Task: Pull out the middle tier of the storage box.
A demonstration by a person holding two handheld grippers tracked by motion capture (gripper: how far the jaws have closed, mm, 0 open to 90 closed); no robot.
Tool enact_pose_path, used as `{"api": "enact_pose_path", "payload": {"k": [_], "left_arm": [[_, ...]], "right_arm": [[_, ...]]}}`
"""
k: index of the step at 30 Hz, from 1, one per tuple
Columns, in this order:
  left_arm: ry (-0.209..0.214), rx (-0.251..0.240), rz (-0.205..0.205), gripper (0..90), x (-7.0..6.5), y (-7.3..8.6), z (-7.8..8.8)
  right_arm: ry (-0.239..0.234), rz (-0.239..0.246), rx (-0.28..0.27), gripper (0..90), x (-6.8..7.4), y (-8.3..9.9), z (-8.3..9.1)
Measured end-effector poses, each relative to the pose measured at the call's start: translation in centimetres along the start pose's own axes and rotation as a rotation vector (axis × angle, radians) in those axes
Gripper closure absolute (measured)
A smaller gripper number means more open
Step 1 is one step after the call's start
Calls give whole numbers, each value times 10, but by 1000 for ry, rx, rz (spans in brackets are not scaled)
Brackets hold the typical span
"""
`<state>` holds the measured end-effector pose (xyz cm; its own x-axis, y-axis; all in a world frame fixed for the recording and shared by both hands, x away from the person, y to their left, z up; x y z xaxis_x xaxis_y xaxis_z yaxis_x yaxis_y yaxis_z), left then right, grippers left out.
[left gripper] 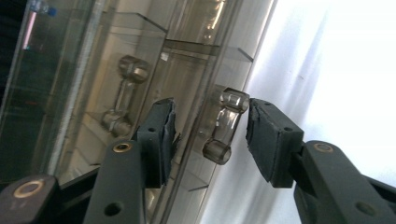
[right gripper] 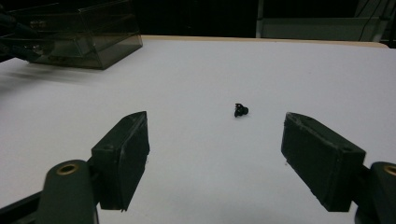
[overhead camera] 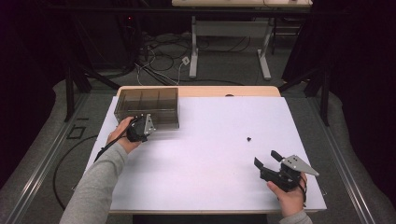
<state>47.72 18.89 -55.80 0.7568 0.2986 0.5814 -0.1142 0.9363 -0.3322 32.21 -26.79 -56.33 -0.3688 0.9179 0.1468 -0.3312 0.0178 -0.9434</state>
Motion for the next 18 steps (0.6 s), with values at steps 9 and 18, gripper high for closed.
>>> {"api": "enact_pose_path", "payload": {"k": [9,18], "left_arm": [[-6,4,-10,595,1,1,-2],[12,-4,-28,639,1,3,0]], "right_arm": [[-7,3,-3,231,0,0,-1],[-6,-2,-2,231,0,1,-1]]}}
Point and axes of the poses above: each handheld gripper's, and its own axes: z roughly backward along the jaws, y roughly out of its underside, x roughly to its left, the point moved 5 cm from there along -z, roughly forward along the jaws, and after that the axes turned 2 degrees about -z, right-handed, at the moved point
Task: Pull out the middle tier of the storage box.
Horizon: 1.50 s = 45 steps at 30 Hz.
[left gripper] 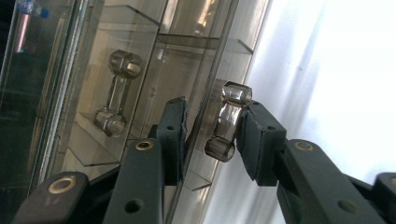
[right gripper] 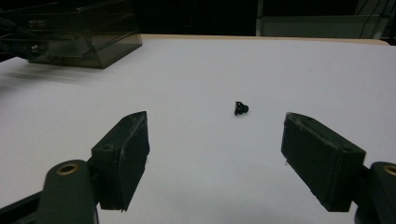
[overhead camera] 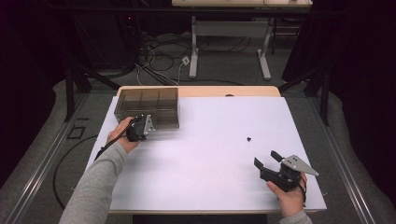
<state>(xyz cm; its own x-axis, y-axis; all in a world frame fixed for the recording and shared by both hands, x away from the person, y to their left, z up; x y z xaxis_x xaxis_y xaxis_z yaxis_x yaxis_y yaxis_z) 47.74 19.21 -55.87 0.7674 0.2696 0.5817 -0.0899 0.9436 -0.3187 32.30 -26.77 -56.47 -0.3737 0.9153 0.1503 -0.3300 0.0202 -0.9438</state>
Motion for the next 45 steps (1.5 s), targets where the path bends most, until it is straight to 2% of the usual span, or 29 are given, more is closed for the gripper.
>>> {"api": "enact_pose_path", "payload": {"k": [5,7,9,10,13,24,35,38,45], "left_arm": [[11,-6,-13,653,0,1,3],[18,-6,-6,655,-2,2,4],[17,-7,-13,658,-2,2,5],[20,-6,-37,659,-2,1,6],[26,-13,-41,662,-3,1,7],[29,-1,-54,669,-10,-1,13],[39,13,-96,681,-16,-2,20],[43,16,-98,683,-18,-2,22],[38,-12,-95,684,-23,1,24]], "right_arm": [[0,-9,4,231,0,0,0],[0,-9,4,231,0,0,1],[-1,-9,3,231,0,0,0],[-1,-9,3,231,0,0,0],[-1,-10,3,232,0,0,0],[2,-3,-5,231,0,-1,1],[2,-9,0,231,0,-1,2],[1,-5,0,231,0,-1,2],[-1,-4,0,231,0,-1,2]]}}
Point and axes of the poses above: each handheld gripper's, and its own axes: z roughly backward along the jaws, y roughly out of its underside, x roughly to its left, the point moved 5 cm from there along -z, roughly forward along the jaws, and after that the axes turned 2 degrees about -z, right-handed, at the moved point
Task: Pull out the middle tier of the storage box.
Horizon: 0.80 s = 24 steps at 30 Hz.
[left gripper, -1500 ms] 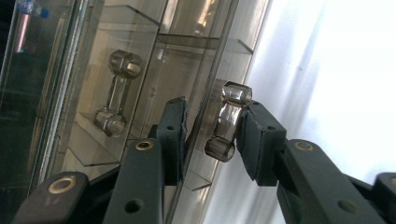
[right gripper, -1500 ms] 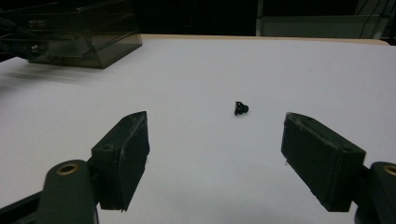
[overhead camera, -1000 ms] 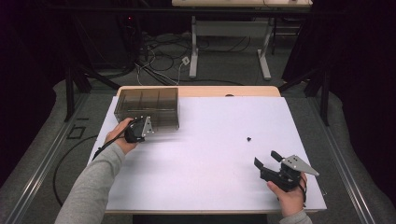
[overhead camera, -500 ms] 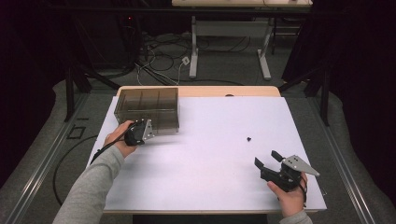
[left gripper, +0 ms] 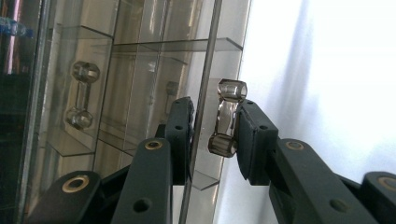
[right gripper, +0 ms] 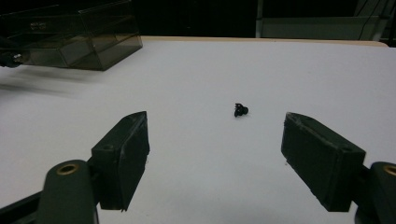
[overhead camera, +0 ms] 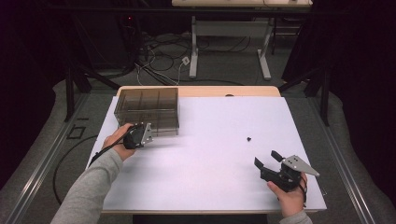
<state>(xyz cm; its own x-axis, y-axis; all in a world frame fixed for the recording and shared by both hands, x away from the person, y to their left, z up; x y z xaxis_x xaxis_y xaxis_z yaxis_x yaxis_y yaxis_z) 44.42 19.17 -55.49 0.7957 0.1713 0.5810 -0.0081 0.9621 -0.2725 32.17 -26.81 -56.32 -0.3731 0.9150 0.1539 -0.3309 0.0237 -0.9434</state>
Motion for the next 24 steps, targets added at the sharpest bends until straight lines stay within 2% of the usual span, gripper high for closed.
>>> {"api": "enact_pose_path", "payload": {"k": [8,24], "left_arm": [[-1,-3,-16,684,-3,1,4],[1,-9,-20,684,-3,2,3]], "right_arm": [[-3,-1,0,232,1,1,-1],[2,1,2,232,0,1,-1]]}}
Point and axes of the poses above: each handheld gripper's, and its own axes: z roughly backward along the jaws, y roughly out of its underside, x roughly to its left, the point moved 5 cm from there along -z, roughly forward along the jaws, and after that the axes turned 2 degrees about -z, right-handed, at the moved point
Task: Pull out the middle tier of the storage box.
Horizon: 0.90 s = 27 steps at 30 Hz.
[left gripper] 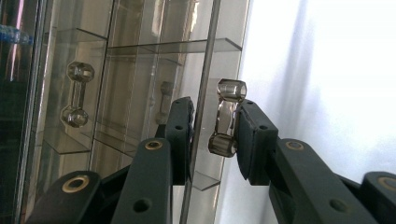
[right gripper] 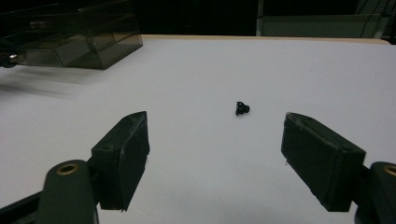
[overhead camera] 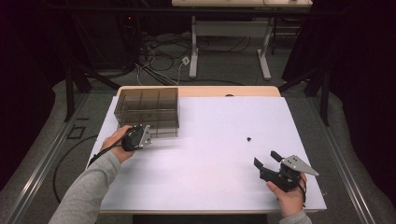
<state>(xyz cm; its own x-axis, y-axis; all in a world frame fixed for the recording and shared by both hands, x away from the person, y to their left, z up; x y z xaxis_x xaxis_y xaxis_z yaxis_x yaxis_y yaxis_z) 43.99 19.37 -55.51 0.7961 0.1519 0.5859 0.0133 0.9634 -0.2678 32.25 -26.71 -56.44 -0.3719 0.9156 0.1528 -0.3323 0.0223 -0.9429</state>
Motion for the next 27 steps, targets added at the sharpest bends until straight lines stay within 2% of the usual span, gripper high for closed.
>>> {"api": "enact_pose_path", "payload": {"k": [3,7,13,27], "left_arm": [[-7,-2,13,670,0,1,-1],[-22,-2,37,601,3,1,0],[-15,-3,49,552,2,2,1],[-29,-22,130,443,2,5,5]], "right_arm": [[1,1,0,231,0,0,0],[1,-3,4,231,1,0,0],[-2,-3,0,232,0,0,0],[-1,-3,-2,231,0,0,0]]}}
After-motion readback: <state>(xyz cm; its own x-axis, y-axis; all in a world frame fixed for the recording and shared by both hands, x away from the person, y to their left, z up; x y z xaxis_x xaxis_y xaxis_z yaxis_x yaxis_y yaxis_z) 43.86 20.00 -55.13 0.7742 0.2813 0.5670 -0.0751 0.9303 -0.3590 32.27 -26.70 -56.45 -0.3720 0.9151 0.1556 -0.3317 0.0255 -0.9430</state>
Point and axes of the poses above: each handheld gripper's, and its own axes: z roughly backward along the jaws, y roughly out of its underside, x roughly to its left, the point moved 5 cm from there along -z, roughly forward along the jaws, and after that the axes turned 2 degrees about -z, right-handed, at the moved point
